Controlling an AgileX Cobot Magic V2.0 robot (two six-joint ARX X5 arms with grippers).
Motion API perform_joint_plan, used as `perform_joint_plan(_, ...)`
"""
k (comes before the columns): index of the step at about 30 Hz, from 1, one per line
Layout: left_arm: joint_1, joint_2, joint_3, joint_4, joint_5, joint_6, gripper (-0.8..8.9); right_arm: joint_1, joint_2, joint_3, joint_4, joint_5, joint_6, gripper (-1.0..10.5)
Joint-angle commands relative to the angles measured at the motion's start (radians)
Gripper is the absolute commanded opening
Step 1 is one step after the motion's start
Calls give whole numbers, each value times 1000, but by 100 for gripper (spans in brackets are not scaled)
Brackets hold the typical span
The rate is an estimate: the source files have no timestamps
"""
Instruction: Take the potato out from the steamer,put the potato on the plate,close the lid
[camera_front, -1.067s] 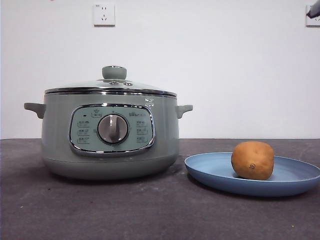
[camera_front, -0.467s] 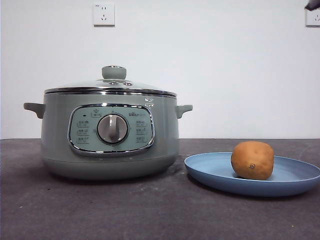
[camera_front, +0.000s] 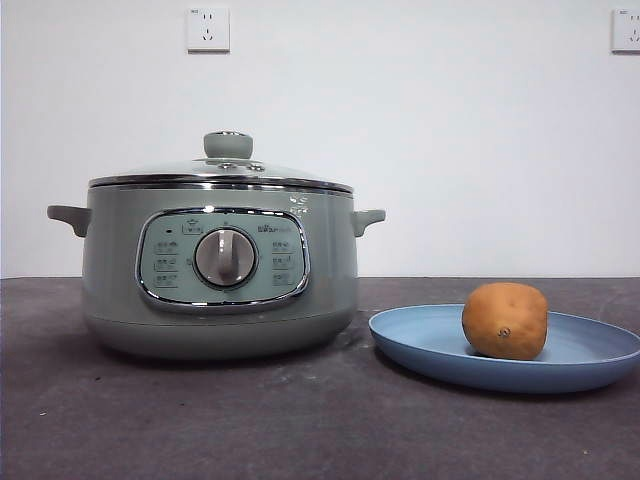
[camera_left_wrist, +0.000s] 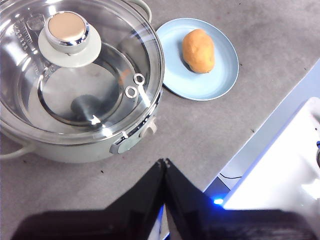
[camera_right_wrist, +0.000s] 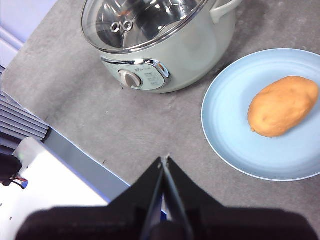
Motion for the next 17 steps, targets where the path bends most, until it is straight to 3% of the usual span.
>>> perform_joint_plan(1, -3, 0, -2, 21, -2, -2, -3, 1, -1, 1, 3, 3, 9, 1)
perform_joint_plan(10, -3, 0, -2, 53, -4, 13, -3, 1, -1, 1, 3, 3, 9, 1)
perform_joint_plan(17, 130, -104, -11, 386, 1, 50, -3, 1, -1, 1, 3, 3, 9, 1)
